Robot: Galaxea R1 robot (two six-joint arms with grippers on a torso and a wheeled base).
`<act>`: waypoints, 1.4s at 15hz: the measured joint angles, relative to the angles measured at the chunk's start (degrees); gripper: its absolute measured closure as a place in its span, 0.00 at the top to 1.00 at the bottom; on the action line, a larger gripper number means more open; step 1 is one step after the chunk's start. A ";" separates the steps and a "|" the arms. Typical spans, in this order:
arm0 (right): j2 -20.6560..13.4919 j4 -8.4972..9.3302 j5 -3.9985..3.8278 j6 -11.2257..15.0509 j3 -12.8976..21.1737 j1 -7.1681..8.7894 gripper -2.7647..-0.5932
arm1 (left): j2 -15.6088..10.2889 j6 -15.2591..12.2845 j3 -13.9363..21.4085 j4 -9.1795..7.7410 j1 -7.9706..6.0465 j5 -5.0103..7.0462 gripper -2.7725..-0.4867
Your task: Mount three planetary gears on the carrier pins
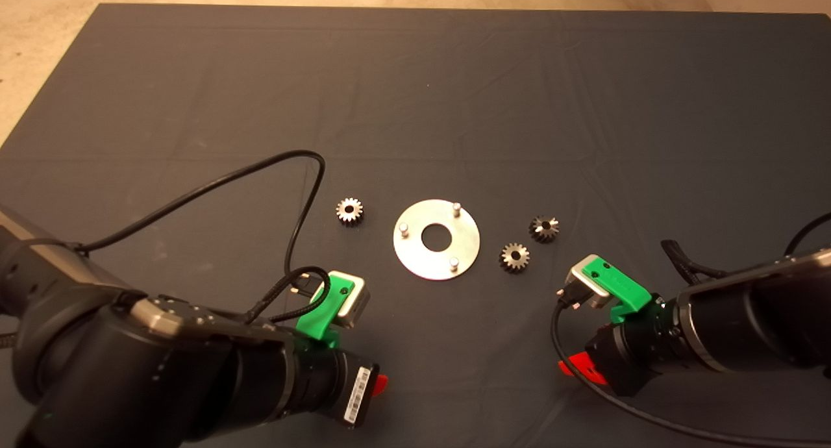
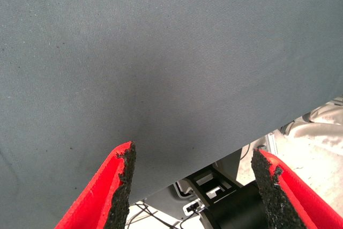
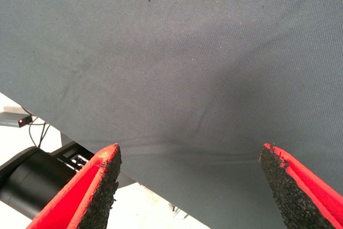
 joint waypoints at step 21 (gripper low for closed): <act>3.25 -0.03 -0.02 -10.96 -7.53 0.80 0.61 | 1.32 0.03 0.00 0.02 0.00 -0.02 0.44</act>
